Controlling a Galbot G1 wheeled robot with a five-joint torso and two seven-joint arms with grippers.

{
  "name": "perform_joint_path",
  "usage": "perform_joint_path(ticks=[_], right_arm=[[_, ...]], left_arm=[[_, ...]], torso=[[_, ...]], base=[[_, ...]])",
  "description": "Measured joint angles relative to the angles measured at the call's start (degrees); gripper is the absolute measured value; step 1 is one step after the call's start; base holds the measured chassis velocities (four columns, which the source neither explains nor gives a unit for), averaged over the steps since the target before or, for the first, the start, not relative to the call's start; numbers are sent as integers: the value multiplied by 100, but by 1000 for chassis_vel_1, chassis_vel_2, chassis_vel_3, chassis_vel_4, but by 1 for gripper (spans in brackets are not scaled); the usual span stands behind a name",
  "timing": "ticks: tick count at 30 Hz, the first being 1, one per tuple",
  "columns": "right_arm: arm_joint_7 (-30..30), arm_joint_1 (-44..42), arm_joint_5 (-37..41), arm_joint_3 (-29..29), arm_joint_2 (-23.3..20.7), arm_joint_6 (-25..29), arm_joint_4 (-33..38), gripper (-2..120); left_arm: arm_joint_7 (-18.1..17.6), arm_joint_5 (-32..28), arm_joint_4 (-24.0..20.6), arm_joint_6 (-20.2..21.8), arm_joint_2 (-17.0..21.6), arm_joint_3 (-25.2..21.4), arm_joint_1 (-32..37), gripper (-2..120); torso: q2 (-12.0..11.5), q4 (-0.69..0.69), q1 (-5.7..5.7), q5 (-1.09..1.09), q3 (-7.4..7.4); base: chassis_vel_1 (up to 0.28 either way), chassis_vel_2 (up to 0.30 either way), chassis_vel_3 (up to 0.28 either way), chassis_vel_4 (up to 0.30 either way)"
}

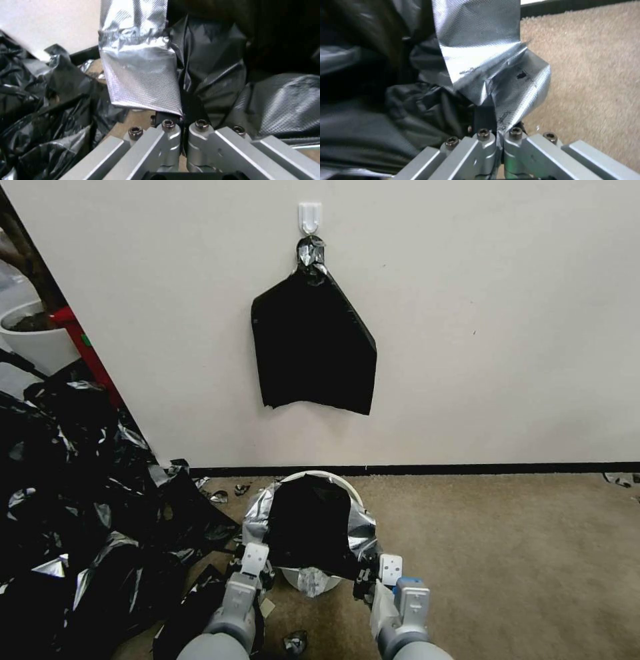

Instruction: Place a trash bag onto the trash bin.

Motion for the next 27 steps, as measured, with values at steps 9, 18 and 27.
perform_joint_path(ticks=[9, 18, 27], right_arm=[[-250, 360, -617, -79, 102, -302, -729, 0], [-331, 473, -655, -182, 168, -509, -1098, 0], [-554, 715, -717, -121, 360, -476, -1674, 0]], left_arm=[[3, 22, 801, -124, -306, 32, -447, 0], [43, -52, 1309, -122, -449, 126, -883, 0], [56, -256, 1719, 66, -604, 250, -1241, 0]], torso=[[0, 0, 0, 0, 0], [0, 0, 0, 0, 0], [0, 0, 0, 0, 1]], base=[[0, 0, 0, 0], [0, 0, 0, 0], [0, 0, 0, 0]])
